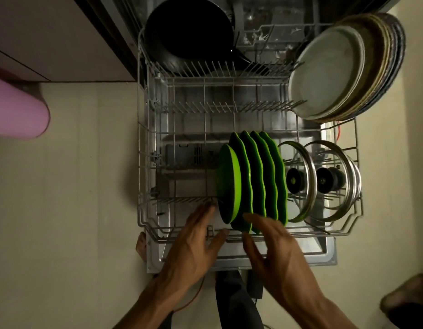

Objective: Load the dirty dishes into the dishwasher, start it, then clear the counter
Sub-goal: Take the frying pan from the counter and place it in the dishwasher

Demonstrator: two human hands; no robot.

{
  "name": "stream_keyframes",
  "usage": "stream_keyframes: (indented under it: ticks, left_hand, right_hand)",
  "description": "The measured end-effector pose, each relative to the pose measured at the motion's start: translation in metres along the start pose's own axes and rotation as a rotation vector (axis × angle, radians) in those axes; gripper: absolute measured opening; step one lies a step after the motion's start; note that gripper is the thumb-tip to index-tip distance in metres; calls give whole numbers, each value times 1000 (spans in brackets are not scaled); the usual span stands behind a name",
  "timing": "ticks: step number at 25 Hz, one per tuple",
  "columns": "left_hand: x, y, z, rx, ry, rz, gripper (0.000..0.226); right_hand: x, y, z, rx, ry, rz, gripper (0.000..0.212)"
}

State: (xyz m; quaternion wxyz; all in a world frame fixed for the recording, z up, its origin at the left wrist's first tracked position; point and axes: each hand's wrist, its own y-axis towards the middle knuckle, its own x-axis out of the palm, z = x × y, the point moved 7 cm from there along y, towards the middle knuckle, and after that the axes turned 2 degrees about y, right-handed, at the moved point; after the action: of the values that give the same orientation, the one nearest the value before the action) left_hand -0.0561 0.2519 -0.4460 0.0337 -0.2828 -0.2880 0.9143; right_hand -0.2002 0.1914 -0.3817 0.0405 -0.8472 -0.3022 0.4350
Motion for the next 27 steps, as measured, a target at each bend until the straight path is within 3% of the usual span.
stream_keyframes:
  ticks: [3,5,8,10,17,21,27]
  left_hand:
    - [26,-8,-10,-26,20,-119,59]
    - [35,-9,-11,-13,38,-137,65]
    - [44,-16,-11,-16,35,-123,86]
    - [43,-17,-12,-33,29,-41,87]
    - [29,-4,-4,71,53,205,62]
    - [13,10,5,112,-5,351,32]
    - [-21,59,23,171,12,390,19]
  right_hand:
    - [42,-21,17,-50,-257,-123,54]
    - [50,-17,24,-75,-289,-120,57]
    - [48,-7,30,-99,-255,-85,45]
    - [43,-4,30,-126,-232,-57,34]
    - [45,6,31,-173,-172,-4,25]
    - [39,32,29,-189,-159,26,25]
    - [20,90,25,-229,-133,54,16]
